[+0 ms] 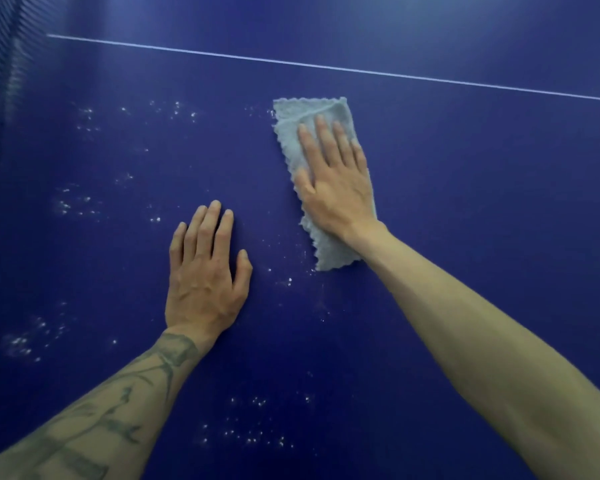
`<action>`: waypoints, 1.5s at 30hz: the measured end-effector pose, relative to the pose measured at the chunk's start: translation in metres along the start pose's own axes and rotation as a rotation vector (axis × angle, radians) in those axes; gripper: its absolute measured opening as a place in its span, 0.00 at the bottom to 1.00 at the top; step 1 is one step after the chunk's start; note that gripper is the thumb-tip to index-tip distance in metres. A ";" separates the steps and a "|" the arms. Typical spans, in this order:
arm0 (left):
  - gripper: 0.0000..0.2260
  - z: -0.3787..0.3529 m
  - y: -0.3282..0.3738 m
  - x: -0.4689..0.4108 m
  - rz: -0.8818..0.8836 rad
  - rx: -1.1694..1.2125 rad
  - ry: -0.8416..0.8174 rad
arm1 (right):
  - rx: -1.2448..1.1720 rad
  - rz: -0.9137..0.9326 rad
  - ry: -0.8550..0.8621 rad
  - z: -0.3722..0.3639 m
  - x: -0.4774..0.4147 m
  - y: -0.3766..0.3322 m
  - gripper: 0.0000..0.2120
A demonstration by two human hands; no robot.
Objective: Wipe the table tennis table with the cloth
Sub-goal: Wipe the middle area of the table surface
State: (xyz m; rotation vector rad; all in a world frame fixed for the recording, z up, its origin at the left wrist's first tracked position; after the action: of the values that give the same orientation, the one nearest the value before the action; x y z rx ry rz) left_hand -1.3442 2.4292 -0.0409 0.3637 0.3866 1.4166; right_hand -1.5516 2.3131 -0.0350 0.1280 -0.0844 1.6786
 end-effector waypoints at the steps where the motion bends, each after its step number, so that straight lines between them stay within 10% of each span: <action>1: 0.27 0.000 -0.001 0.000 0.002 0.003 0.002 | 0.003 -0.027 -0.006 0.001 0.001 0.012 0.32; 8: 0.27 0.000 -0.002 -0.001 0.006 -0.002 -0.002 | -0.038 -0.353 0.004 0.012 -0.058 0.013 0.32; 15: 0.27 0.001 0.001 -0.003 0.004 -0.001 0.002 | 0.099 0.217 0.021 0.007 -0.005 -0.038 0.32; 23: 0.27 0.000 0.000 -0.002 0.008 0.012 -0.002 | -0.004 -0.245 -0.022 0.010 -0.030 0.008 0.32; 29: 0.27 0.002 0.002 -0.001 -0.003 0.015 0.014 | 0.094 0.238 0.055 -0.002 0.039 -0.050 0.32; 38: 0.27 0.002 0.001 -0.001 0.008 0.026 -0.009 | -0.008 -0.249 -0.019 0.000 0.026 -0.003 0.33; 45: 0.27 0.003 0.001 -0.001 0.003 0.027 0.012 | 0.081 0.166 0.046 -0.015 0.090 -0.033 0.32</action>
State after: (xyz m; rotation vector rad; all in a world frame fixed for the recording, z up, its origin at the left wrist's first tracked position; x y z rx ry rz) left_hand -1.3438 2.4287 -0.0376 0.3782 0.4157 1.4185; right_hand -1.5291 2.4077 -0.0382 0.1462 0.0084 1.8502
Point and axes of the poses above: each hand's wrist, its own x-axis away from the middle knuckle, its own z-axis out of the back of the hand, y = z × x, the point moved 4 cm from there along -x, towards the middle knuckle, and after that the axes turned 14 degrees about x, right-handed, at the moved point
